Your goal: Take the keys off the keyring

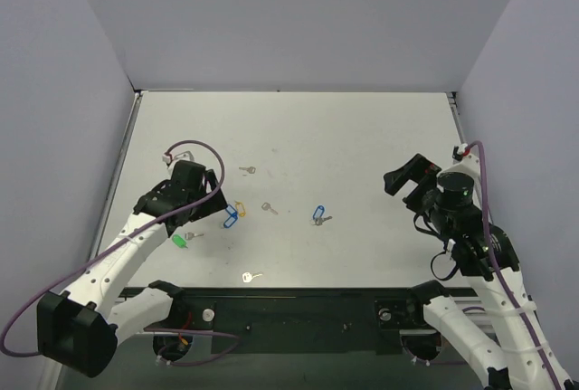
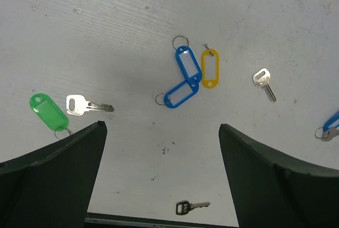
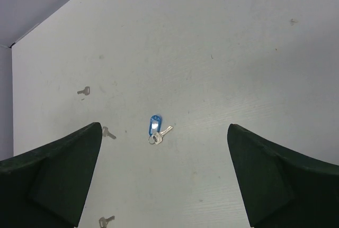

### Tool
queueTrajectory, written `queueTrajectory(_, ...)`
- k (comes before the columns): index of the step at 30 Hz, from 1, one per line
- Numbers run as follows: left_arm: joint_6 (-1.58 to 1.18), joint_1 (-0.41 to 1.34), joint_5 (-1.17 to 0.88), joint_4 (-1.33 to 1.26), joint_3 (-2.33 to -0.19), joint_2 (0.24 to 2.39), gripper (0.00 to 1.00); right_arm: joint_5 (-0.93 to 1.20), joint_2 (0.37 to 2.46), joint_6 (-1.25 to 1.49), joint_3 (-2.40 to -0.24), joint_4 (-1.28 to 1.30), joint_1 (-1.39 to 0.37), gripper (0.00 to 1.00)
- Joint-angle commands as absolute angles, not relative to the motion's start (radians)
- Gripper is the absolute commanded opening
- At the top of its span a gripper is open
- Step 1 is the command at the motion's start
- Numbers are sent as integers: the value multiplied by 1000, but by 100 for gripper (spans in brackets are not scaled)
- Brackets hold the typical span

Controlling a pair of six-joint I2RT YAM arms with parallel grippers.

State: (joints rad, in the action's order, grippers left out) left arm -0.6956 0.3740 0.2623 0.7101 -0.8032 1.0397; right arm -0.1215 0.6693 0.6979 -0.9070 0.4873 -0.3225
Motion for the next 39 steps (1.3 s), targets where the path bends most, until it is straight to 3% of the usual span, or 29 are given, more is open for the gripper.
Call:
queueTrajectory(1,-664,403,190,651,-859,1037,98,-65,686,724,-922,566,-328,100)
queueTrajectory(12,-632,420,72,470,-828,965,98,87,647,709,-831,551,-344,99)
queueTrajectory(21,-574,422,-149,256,-761,1005,98,209,666,695,-821,502,-397,96)
queueTrajectory(39,-433,584,-341,15,-903,1460,100,222,719,726,-758,373,-532,95)
